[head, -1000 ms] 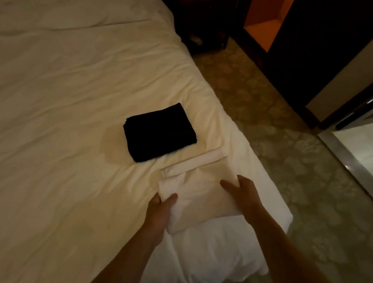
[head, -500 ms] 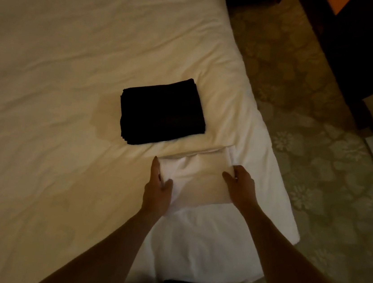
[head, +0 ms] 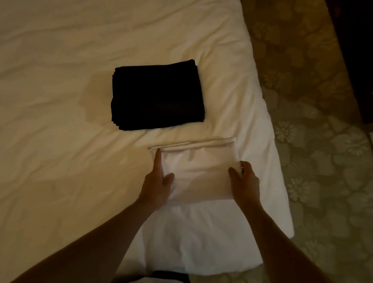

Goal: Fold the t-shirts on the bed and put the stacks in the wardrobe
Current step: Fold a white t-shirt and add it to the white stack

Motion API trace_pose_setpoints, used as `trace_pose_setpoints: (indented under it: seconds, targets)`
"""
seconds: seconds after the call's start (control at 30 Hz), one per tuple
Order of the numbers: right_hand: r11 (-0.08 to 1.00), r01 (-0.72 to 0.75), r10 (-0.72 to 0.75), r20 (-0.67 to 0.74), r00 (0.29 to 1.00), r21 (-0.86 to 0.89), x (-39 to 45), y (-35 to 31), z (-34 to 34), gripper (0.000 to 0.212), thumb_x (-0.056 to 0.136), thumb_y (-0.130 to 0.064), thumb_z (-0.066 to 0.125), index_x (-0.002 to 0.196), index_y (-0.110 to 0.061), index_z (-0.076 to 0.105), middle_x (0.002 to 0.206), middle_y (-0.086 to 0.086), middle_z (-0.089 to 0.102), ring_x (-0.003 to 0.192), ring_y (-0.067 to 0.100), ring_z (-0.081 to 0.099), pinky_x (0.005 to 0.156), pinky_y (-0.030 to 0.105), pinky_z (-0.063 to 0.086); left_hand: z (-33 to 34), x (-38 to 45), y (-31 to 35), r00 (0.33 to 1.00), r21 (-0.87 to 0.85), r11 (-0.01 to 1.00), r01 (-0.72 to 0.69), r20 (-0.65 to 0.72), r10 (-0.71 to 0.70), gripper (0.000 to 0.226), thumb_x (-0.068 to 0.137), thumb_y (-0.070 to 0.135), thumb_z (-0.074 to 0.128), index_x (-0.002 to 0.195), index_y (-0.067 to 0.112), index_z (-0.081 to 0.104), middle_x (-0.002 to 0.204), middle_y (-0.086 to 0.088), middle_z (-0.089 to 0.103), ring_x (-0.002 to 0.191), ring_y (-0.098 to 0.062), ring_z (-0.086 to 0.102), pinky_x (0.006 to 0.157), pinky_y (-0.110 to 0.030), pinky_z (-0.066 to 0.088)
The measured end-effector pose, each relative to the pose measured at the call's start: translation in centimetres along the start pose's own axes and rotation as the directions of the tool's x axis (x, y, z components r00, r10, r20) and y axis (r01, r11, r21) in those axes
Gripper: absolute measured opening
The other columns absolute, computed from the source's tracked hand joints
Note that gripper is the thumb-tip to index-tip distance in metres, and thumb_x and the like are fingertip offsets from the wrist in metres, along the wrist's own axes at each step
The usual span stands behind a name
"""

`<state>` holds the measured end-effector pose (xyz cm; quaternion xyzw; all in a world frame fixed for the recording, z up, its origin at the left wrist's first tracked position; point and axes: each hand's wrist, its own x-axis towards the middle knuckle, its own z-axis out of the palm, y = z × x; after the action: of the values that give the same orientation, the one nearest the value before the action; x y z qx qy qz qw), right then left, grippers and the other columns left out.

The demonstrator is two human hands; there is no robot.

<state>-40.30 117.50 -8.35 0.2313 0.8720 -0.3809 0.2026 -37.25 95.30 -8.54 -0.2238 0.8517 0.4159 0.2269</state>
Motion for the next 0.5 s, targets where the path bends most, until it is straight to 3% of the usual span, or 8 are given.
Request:
trace_pose_setpoints:
  seconds: [0.13, 0.2, 0.3, 0.43, 0.5]
  targets:
    - [0.999, 0.042, -0.042, -0.001, 0.999, -0.002, -0.1, 0.1, -0.1, 0.039, 0.101, -0.024, 0.052, 0.135, -0.005, 0.048, 0.121, 0.016, 0.063, 0.109, 0.032, 0.06, 0.086, 0.029, 0.042, -0.3, -0.4, -0.3, 0.997, -0.003, 0.998, -0.07, -0.033, 0.07, 0.078, 0.101, 0.019, 0.054, 0.157, 0.028, 0.001, 0.118, -0.023, 0.065, 0.092, -0.034, 0.066, 0.076, -0.027, 0.044]
    - [0.997, 0.077, -0.076, -0.034, 0.997, 0.019, -0.1, -0.1, 0.0, 0.038, 0.101, -0.023, 0.052, 0.134, -0.005, 0.05, 0.119, 0.015, 0.064, 0.108, 0.03, 0.06, 0.086, 0.027, 0.043, -0.2, -0.6, -0.5, 0.991, -0.009, 0.993, -0.119, -0.061, 0.118, 0.077, 0.1, 0.018, 0.055, 0.157, 0.025, 0.003, 0.111, -0.033, 0.063, 0.086, -0.037, 0.065, 0.07, -0.033, 0.047]
    - [0.996, 0.083, -0.081, -0.085, 0.993, 0.021, 0.0, 0.0, 0.4, 0.037, 0.101, -0.023, 0.051, 0.133, -0.005, 0.05, 0.119, 0.015, 0.064, 0.108, 0.03, 0.061, 0.087, 0.032, 0.046, 0.3, -0.6, -1.7, 0.974, -0.01, 0.986, -0.164, -0.163, 0.16, 0.076, 0.098, 0.018, 0.059, 0.158, 0.018, 0.012, 0.129, -0.031, 0.055, 0.112, -0.042, 0.058, 0.091, -0.046, 0.05]
    - [0.989, 0.049, -0.065, -0.111, 0.992, -0.137, -0.4, 0.7, 1.7, 0.041, 0.101, -0.028, 0.049, 0.136, -0.007, 0.043, 0.126, 0.016, 0.058, 0.108, 0.034, 0.06, 0.086, 0.04, 0.049, 1.0, -1.4, -2.1, 0.95, 0.029, 0.977, -0.21, -0.23, 0.21, 0.061, 0.101, 0.02, 0.053, 0.155, 0.014, 0.025, 0.139, -0.016, 0.046, 0.122, -0.032, 0.052, 0.096, -0.034, 0.047]
    - [0.958, 0.111, -0.154, -0.146, 0.977, -0.266, -0.9, 1.0, 1.9, 0.051, 0.099, -0.03, 0.053, 0.141, -0.005, 0.038, 0.13, 0.018, 0.051, 0.108, 0.035, 0.058, 0.086, 0.045, 0.051, 1.3, -1.8, -2.2, 0.91, 0.251, 0.939, -0.236, -0.281, 0.304, 0.055, 0.103, 0.024, 0.046, 0.154, 0.012, 0.028, 0.15, -0.017, 0.037, 0.134, -0.035, 0.042, 0.104, -0.042, 0.044]
